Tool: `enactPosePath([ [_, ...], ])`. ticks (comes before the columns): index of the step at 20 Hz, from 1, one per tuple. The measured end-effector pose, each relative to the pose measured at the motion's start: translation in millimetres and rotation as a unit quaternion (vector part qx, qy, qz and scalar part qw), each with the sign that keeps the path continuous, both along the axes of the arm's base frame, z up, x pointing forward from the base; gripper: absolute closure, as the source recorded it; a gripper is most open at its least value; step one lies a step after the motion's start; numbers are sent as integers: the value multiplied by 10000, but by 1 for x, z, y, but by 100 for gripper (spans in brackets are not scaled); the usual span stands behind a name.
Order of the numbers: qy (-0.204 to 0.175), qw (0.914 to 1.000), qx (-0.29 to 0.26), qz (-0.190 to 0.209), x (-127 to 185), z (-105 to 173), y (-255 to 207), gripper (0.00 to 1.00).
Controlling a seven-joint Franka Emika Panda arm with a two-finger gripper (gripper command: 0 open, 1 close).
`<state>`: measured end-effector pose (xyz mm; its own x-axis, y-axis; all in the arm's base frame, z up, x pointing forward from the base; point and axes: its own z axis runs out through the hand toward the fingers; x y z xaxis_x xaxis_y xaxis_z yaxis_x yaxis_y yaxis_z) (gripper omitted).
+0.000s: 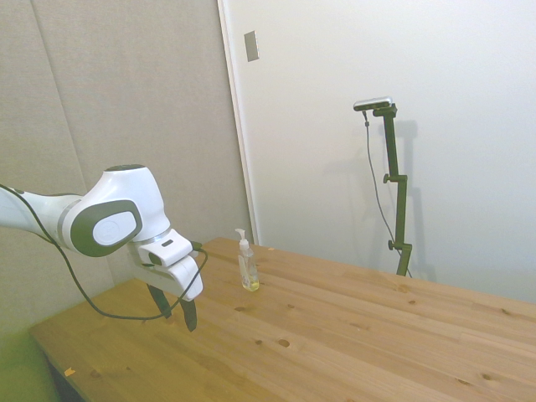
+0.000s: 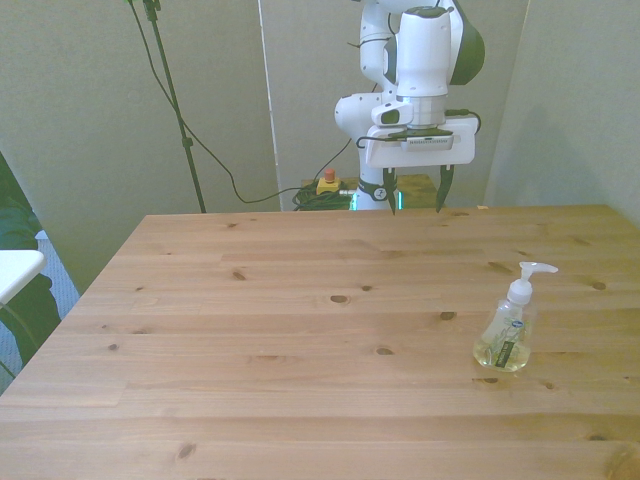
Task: Knock down the sanitizer
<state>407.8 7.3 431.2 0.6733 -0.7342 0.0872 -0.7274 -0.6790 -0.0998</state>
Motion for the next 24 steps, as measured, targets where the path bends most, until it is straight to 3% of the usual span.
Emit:
enactPosePath([
  [4, -20, 10000, 4, -23, 5, 2, 1, 0],
  [9, -88, 9999, -47, -109, 34, 11, 13, 0],
  [19, -195, 9986, -318, -366, 127, 16, 35, 0],
  [20, -178, 9986, -334, -365, 138, 13, 40, 100],
  [24, -139, 9985, -403, -343, 168, 5, 64, 100],
])
